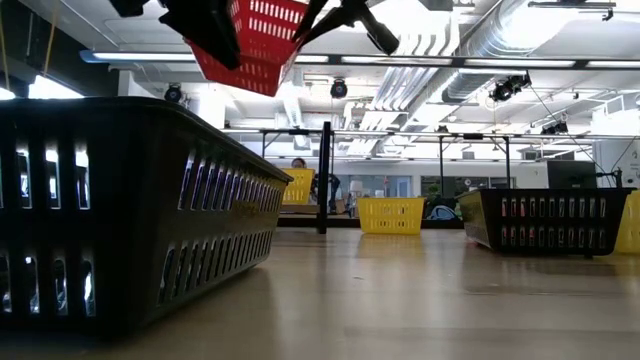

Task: Stack baskets on shelf by color
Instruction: Put the bottom right red bin on the shelf

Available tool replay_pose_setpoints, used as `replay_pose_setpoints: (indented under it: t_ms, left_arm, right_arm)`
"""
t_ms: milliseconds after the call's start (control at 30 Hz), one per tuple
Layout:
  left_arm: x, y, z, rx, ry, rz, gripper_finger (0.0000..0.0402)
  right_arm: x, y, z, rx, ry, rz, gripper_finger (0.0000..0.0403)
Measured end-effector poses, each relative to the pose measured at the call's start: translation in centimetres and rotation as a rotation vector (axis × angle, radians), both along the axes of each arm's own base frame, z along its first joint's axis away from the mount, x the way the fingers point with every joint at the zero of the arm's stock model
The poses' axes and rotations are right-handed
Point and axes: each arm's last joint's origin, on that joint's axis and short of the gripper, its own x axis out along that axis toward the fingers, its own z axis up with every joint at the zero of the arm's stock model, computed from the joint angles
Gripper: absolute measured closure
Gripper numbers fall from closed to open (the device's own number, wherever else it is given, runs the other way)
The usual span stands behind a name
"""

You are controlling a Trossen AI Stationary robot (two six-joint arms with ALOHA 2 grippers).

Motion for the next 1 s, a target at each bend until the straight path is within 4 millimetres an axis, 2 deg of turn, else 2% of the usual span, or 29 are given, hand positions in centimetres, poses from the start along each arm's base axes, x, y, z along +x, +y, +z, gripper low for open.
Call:
replay_pose_setpoints:
  t_ms: [167, 367, 567, 900, 1000]
  left_arm:
    - [0.0, -0.2, 0.0, 0.0, -0.002, -0.009, 0.0391]
    - [-0.1, -0.8, 0.0, 0.005, -0.005, -0.027, 0.0395]
    - [-0.2, -1.2, 0.0, 0.004, -0.008, -0.038, 0.0398]
    - [-0.1, -0.8, 0.0, -0.01, -0.016, -0.012, 0.04]
    - [0.0, -0.4, 0.0, -0.01, -0.015, 0.0, 0.04]
  right_arm:
    - [0.0, 0.0, 0.0, -0.035, 0.017, 0.022, 0.0402]
    - [0.0, -0.1, 0.0, -0.098, 0.035, 0.052, 0.0402]
    - [0.0, -1.1, -0.1, -0.098, 0.058, 0.087, 0.0402]
    - [0.2, -3.0, -0.1, -0.097, 0.067, 0.202, 0.0401]
    - [0.3, -3.4, 0.0, -0.109, 0.063, 0.217, 0.0387]
